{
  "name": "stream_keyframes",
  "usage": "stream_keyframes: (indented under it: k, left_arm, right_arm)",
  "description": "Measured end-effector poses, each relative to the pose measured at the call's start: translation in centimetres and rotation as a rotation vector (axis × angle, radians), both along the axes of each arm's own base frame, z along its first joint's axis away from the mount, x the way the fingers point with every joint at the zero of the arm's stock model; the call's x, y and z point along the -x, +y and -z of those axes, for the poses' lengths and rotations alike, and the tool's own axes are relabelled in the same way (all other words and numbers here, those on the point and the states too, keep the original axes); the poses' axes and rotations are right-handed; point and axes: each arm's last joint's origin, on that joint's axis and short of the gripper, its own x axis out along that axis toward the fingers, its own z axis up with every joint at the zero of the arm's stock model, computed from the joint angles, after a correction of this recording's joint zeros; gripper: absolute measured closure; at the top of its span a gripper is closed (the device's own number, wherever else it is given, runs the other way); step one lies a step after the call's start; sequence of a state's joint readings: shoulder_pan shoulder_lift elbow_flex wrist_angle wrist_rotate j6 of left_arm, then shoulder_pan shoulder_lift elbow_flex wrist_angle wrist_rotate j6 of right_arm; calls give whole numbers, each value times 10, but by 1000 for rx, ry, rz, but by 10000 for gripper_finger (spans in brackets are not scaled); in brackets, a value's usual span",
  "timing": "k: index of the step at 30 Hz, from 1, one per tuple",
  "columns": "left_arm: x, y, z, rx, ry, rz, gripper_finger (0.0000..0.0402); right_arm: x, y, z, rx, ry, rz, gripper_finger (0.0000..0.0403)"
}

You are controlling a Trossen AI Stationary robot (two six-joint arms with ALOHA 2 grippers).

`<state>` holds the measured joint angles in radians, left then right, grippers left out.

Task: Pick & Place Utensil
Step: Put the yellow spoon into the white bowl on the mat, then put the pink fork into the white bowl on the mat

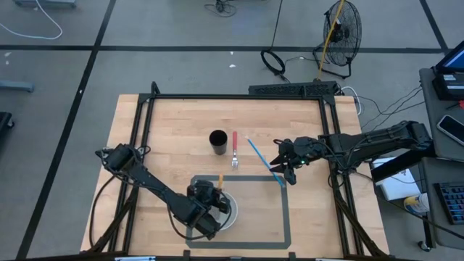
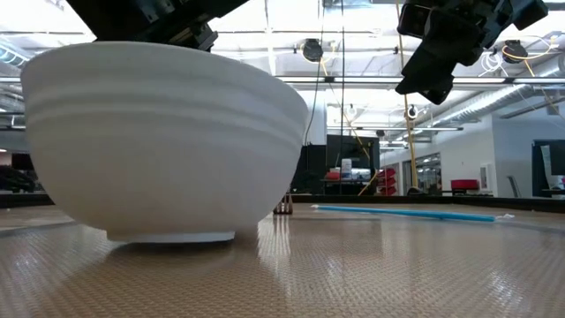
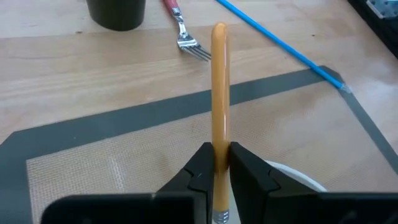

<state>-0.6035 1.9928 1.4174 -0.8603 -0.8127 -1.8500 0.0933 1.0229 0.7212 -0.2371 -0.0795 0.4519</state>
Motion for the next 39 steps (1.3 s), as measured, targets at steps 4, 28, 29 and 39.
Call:
stream_keyframes:
  k: [4, 28, 29, 39]
  left_arm:
    - [0, -1, 0, 3, -3, -2, 352]
    - [25, 17, -44, -50, 44, -8, 273]
    - [28, 19, -49, -65, 38, -5, 273]
    - [64, 55, -128, -328, 95, 219, 296]
  right_arm:
    - [0, 0, 0, 0, 0, 0, 271]
    - [0, 0, 0, -3, 0, 2, 271]
    - [0, 0, 0, -3, 0, 2, 271]
    - [0, -2, 0, -6, 2, 69, 271]
